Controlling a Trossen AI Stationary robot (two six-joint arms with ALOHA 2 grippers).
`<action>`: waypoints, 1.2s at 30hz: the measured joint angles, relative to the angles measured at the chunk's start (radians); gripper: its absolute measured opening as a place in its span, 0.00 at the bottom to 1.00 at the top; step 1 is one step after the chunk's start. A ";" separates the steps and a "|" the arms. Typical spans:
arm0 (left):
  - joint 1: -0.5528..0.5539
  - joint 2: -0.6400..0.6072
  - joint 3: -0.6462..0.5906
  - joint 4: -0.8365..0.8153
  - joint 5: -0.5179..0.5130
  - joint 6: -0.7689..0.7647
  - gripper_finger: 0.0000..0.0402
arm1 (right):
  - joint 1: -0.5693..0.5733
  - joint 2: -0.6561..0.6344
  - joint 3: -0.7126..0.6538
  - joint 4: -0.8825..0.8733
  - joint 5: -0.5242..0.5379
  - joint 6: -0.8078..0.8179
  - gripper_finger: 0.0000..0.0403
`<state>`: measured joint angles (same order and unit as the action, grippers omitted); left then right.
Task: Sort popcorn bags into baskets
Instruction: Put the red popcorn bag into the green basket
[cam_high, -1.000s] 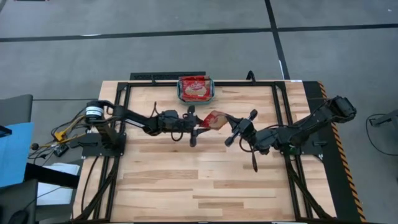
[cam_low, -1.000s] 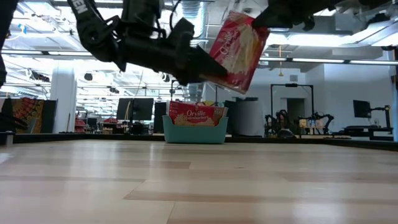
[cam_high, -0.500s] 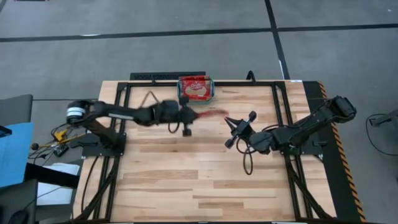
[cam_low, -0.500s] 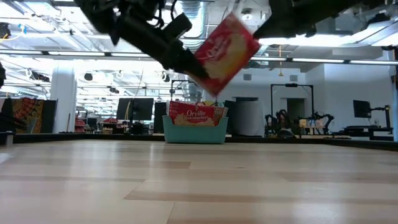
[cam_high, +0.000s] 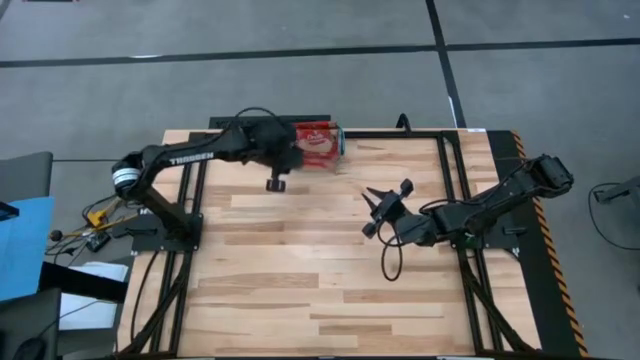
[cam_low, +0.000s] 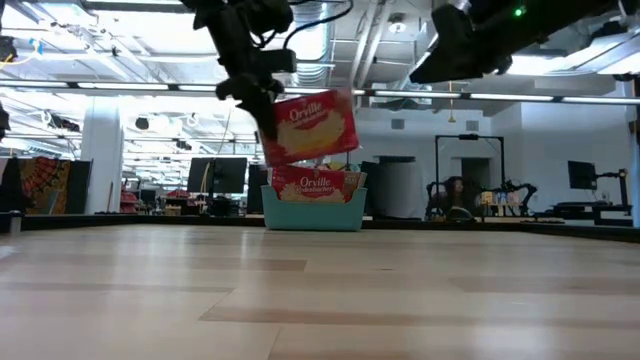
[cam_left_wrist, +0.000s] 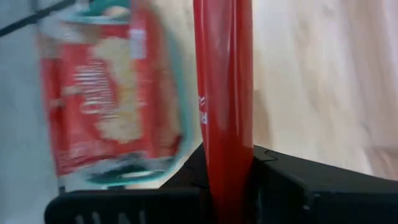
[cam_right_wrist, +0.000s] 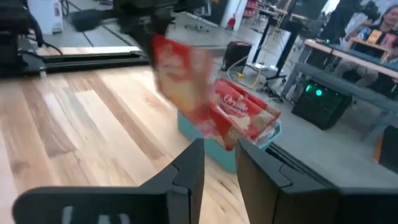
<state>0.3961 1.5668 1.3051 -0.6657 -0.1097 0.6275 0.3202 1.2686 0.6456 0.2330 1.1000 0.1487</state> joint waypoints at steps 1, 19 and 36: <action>-0.011 0.008 0.001 -0.015 0.000 0.011 0.03 | -0.001 0.000 0.000 -0.017 0.000 0.020 0.29; 0.056 0.155 0.040 0.083 -0.132 0.013 0.04 | -0.007 0.000 0.000 -0.080 -0.031 0.113 0.29; 0.125 0.169 0.102 0.091 -0.106 0.087 0.04 | -0.035 0.000 0.000 -0.085 -0.052 0.116 0.29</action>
<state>0.5209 1.7359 1.4071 -0.5744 -0.2154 0.7140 0.2852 1.2690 0.6456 0.1479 1.0477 0.2646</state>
